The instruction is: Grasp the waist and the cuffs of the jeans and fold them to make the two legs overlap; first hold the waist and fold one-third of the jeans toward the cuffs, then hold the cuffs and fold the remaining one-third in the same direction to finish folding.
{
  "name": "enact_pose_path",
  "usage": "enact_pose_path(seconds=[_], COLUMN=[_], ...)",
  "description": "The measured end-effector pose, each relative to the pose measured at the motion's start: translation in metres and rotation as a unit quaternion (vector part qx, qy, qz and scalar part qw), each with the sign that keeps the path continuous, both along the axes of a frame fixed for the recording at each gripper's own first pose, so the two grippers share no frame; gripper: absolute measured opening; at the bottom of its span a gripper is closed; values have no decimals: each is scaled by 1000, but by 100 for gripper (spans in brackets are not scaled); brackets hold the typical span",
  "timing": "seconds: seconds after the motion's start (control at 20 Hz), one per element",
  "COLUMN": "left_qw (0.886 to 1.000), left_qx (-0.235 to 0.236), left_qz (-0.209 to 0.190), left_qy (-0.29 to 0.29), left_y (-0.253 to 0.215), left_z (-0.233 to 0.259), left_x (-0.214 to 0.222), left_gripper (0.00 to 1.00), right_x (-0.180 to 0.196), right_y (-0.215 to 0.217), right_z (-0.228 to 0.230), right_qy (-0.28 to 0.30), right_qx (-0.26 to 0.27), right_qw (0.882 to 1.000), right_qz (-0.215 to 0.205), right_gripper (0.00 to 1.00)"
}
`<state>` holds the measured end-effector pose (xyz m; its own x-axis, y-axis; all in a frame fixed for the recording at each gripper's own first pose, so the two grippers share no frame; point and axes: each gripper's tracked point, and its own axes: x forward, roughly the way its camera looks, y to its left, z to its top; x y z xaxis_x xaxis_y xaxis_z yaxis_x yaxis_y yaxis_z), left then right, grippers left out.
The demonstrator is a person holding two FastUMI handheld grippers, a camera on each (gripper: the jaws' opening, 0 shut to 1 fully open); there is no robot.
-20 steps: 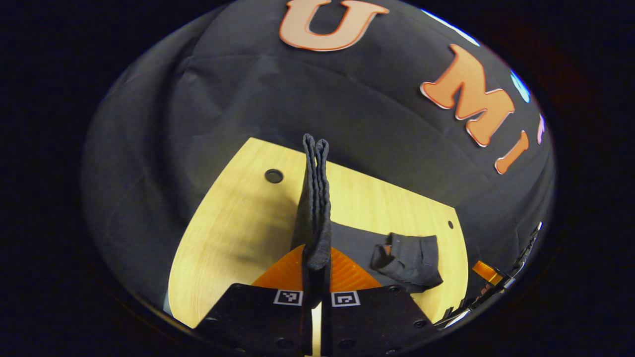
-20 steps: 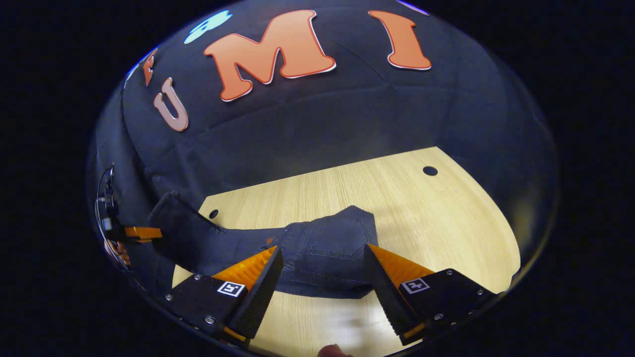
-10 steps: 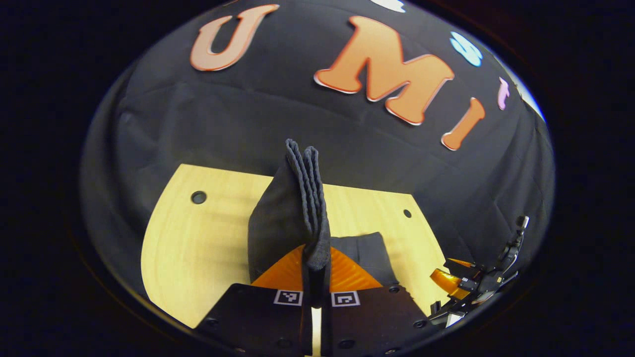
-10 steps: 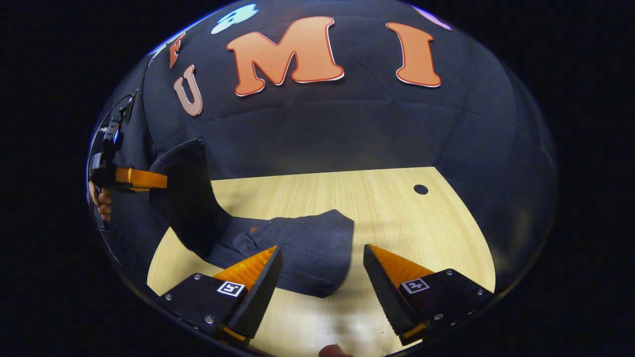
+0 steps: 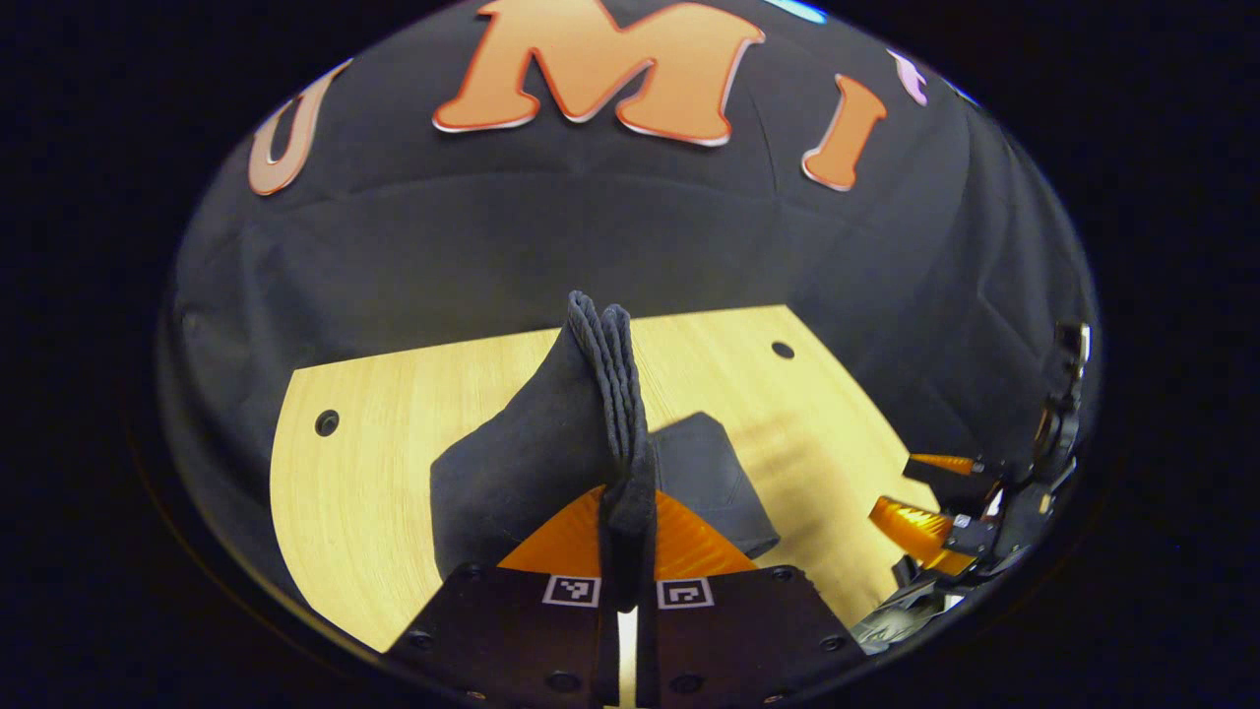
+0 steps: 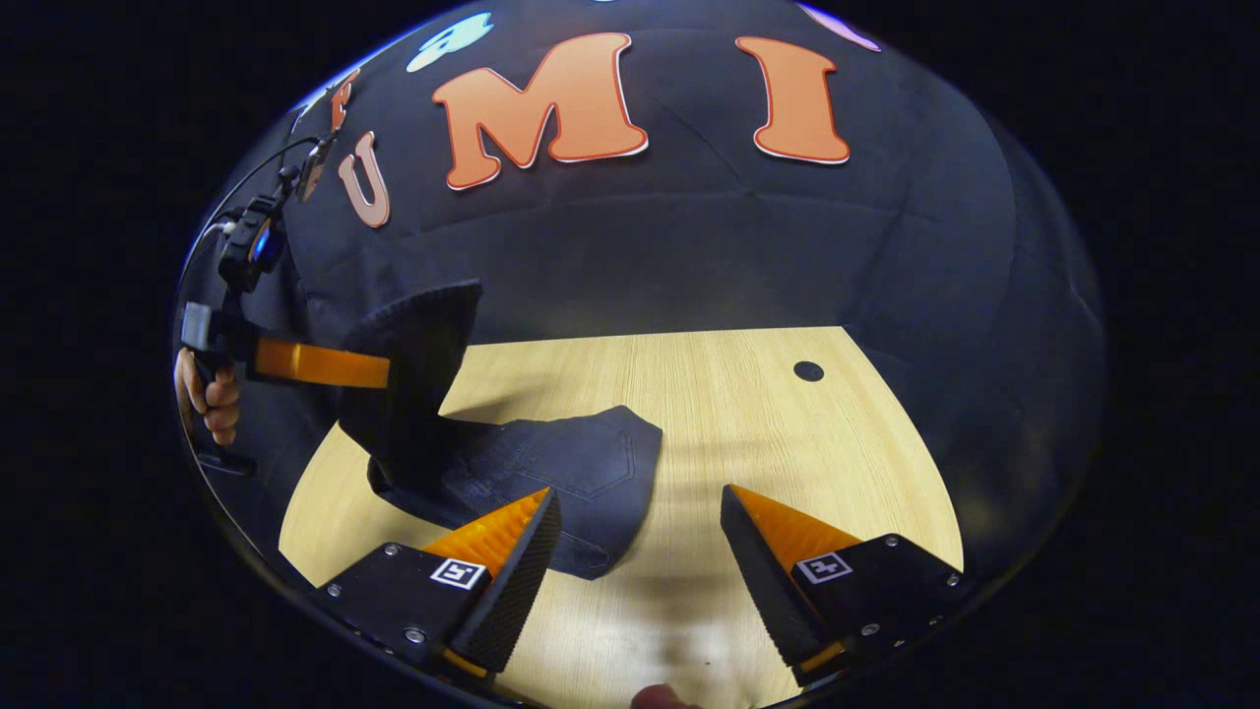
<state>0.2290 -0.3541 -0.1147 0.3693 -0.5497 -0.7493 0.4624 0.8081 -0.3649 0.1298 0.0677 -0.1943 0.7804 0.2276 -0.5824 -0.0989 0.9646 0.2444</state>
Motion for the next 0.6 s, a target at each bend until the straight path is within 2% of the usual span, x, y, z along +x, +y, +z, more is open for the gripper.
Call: enact_pose_path(seconds=[0.15,0.35,0.4,0.45,0.5,0.6], left_qw=[999,999,999,999,999,999], left_qx=[20,30,28,20,3,-4], left_qz=[-24,-31,-31,-33,-33,-23], left_qy=[9,8,8,2,-6,-37], left_y=[-28,-49,-50,-52,-55,-51], left_z=[-26,-43,-39,-37,-25,-9], left_x=[-16,-26,-27,-26,-27,-19], left_gripper=[7,17,24,23,43,54], right_x=[1,5,6,6,9,12], right_y=[-7,-7,-6,-6,-6,-6], right_z=[-4,-3,-3,-2,-1,6], right_qy=[2,-2,-4,-7,-10,-24], right_qx=[-1,2,4,5,4,-1], right_qw=[1000,1000,1000,1000,1000,1000], right_qz=[3,6,8,8,7,4], right_gripper=[99,99,99,99,99,99])
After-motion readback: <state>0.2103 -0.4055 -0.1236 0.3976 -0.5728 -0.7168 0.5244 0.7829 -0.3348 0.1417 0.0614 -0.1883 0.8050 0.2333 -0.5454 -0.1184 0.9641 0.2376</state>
